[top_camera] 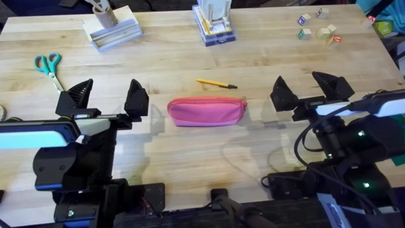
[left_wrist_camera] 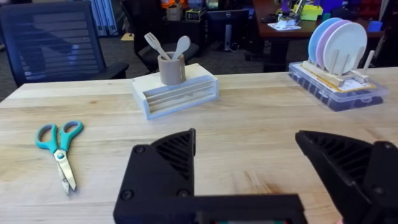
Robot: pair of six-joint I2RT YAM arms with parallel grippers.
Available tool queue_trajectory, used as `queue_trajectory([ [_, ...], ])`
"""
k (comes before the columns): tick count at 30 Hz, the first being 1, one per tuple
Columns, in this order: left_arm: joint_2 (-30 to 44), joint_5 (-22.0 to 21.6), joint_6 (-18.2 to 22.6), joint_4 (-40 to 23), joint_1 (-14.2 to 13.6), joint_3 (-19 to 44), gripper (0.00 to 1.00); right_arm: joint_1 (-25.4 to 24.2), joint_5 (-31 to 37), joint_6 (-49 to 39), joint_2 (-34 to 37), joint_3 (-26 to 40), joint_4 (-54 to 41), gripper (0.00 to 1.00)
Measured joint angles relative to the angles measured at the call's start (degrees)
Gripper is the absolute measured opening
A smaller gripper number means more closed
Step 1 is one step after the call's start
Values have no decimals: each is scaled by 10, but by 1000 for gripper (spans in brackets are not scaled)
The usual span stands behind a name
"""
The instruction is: Unzip the bag, pick up the pens from the table one at a time and place them inside, then zip the bag closed.
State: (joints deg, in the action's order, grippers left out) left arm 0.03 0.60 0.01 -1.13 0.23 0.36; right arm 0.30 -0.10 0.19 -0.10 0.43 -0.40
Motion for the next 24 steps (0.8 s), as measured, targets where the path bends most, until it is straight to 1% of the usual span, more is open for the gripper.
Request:
queue_trajectory([
  [16, 0, 0, 0, 0, 0, 0, 995, 0, 0, 0, 0, 0, 0, 997],
  [20, 0, 5, 2, 10, 0, 0, 993, 0, -4, 0, 0, 0, 1, 996],
  [22, 0, 13, 7, 2, 0, 1, 993, 0, -10, 0, 0, 0, 2, 996],
  [24, 0, 17, 11, -28, 0, 7, 993, 0, -19, 2, 0, 1, 2, 996],
])
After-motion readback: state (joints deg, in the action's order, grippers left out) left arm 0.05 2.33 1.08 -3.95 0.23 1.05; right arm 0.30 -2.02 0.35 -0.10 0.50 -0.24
